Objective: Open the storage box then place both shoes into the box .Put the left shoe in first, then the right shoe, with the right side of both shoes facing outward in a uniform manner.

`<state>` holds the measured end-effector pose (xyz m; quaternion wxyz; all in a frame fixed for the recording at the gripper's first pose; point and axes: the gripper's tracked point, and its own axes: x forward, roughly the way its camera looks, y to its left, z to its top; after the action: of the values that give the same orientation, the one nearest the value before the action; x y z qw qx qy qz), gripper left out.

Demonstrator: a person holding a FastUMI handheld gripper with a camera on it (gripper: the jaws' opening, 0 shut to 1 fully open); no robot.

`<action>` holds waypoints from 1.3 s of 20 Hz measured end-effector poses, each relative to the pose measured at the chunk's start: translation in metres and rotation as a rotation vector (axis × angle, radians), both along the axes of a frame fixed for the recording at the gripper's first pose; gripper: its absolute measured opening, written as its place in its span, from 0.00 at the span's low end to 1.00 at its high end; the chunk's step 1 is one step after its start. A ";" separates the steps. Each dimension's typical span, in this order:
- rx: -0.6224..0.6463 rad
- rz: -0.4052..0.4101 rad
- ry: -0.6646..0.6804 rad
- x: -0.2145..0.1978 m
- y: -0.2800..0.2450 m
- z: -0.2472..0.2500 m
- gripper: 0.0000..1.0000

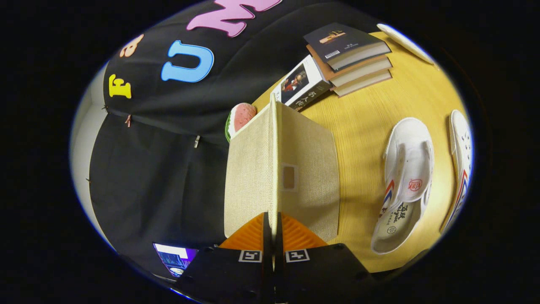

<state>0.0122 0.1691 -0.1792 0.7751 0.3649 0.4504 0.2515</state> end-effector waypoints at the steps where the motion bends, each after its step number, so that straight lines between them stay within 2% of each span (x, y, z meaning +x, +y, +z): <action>1: 0.004 -0.008 -0.019 0.003 0.002 0.013 0.06; 9: 0.063 0.008 -0.088 0.003 0.049 0.092 0.05; 16: 0.090 0.126 -0.203 -0.003 0.148 0.163 0.06; 19: 0.097 0.158 -0.209 -0.001 0.200 0.168 0.06; 21: 0.102 0.152 -0.197 0.002 0.233 0.169 0.06; 26: 0.000 0.167 -0.220 0.008 0.292 0.142 0.06</action>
<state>0.0203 0.4610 -0.0374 0.7961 0.2964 0.3916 0.3536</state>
